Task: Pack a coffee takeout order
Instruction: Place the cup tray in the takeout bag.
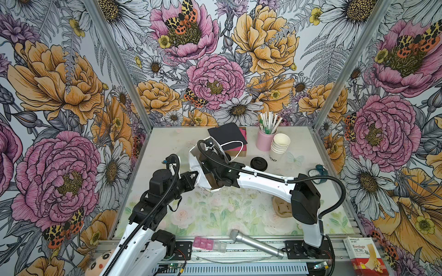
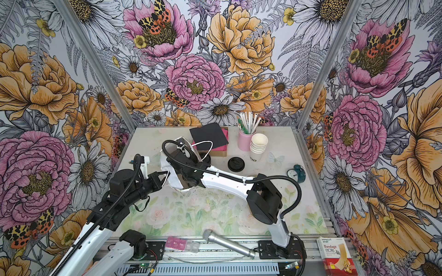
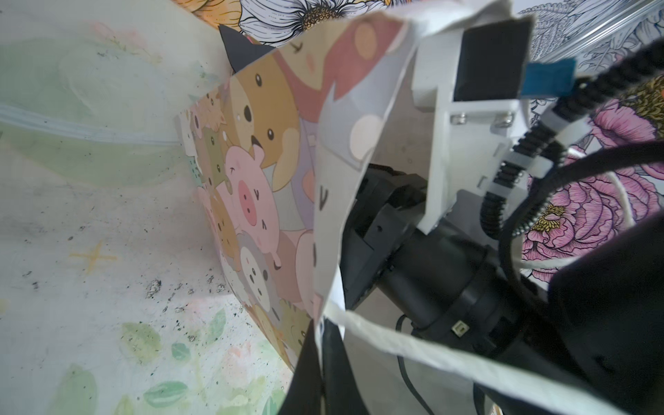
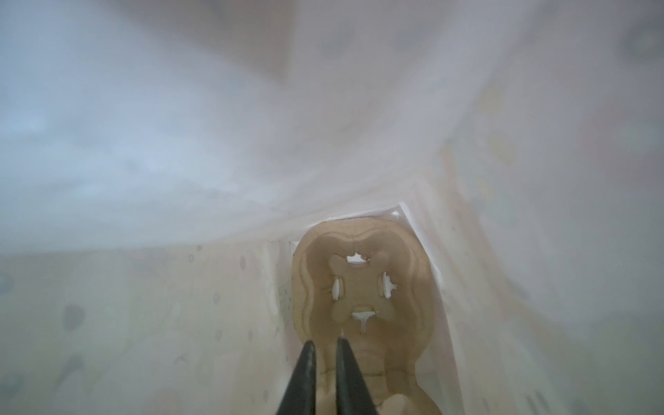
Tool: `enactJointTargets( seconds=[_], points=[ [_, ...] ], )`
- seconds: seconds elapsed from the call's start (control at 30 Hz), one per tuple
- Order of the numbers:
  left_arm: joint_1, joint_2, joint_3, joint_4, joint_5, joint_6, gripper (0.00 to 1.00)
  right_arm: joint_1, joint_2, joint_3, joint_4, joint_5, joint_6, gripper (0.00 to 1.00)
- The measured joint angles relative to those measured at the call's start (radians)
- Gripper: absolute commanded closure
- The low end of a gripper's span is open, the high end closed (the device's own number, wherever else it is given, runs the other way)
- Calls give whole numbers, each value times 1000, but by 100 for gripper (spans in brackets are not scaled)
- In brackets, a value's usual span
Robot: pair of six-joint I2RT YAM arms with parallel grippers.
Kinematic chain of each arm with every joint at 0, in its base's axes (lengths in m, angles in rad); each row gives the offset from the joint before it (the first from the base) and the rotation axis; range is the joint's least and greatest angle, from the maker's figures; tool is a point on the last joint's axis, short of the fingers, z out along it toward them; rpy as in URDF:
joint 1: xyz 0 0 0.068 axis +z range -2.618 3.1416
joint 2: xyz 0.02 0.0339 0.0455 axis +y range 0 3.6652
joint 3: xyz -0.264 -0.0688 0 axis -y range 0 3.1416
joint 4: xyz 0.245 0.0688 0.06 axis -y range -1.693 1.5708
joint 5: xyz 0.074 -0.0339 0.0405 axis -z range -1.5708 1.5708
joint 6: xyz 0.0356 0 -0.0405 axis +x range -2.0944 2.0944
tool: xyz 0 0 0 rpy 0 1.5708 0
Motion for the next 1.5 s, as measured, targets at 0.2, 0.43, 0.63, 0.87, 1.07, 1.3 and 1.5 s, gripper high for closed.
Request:
enactJointTargets(
  seconds=[0.2,0.43,0.63,0.87,1.07,1.3,1.5],
  points=[
    [3,30,74,-85,-8,22,100,17,14,0,-1,13,0,92],
    [3,49,99,-134,-18,46,100,26,2,0,-6,24,-5,83],
    [3,60,99,-137,-18,58,100,65,-71,0,17,13,-5,72],
    [3,60,99,-138,-23,63,100,92,-161,-13,65,-16,-3,59],
    [3,60,99,-138,-26,71,100,92,-223,-80,100,-60,-5,40],
    [3,60,111,-145,-42,51,100,96,-348,-157,163,-105,-53,25],
    [14,62,137,-161,-44,-33,100,100,-528,-262,254,-90,-132,16]
  ],
)
